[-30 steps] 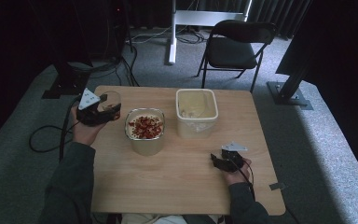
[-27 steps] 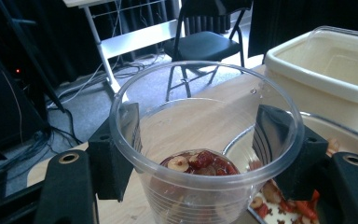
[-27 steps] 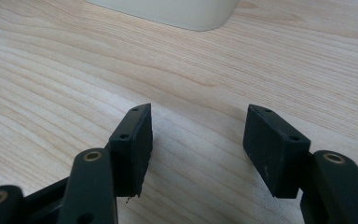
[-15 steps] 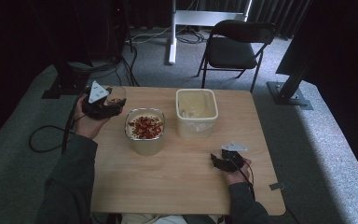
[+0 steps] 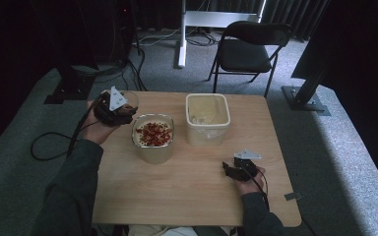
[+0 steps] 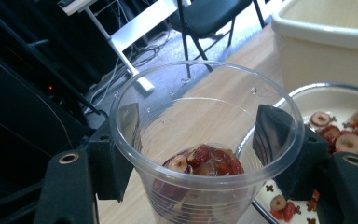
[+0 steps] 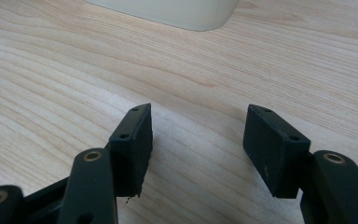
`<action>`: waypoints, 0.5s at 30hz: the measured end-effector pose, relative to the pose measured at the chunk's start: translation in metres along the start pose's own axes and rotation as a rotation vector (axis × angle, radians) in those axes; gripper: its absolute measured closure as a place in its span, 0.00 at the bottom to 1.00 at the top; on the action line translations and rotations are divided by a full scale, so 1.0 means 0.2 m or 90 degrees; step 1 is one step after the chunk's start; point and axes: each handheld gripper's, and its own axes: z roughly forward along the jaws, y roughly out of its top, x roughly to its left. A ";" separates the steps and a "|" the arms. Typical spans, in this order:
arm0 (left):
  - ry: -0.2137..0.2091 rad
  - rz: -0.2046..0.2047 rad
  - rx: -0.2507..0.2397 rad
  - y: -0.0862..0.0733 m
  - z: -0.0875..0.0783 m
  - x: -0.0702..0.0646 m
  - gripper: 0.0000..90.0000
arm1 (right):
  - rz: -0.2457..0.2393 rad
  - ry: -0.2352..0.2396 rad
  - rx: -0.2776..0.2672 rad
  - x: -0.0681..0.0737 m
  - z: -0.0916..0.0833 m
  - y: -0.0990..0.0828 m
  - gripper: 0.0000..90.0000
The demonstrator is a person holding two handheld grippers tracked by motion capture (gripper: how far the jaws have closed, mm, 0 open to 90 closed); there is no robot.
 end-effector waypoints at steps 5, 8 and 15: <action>0.008 0.049 0.019 0.02 0.01 -0.03 0.37 | 0.000 0.000 0.000 0.00 0.00 0.00 0.46; 0.014 0.082 0.039 0.03 0.02 -0.05 0.37 | 0.000 0.000 0.000 0.00 0.00 0.00 0.46; 0.023 0.159 0.079 0.06 0.02 -0.08 0.37 | 0.000 0.000 0.000 0.00 0.00 0.00 0.46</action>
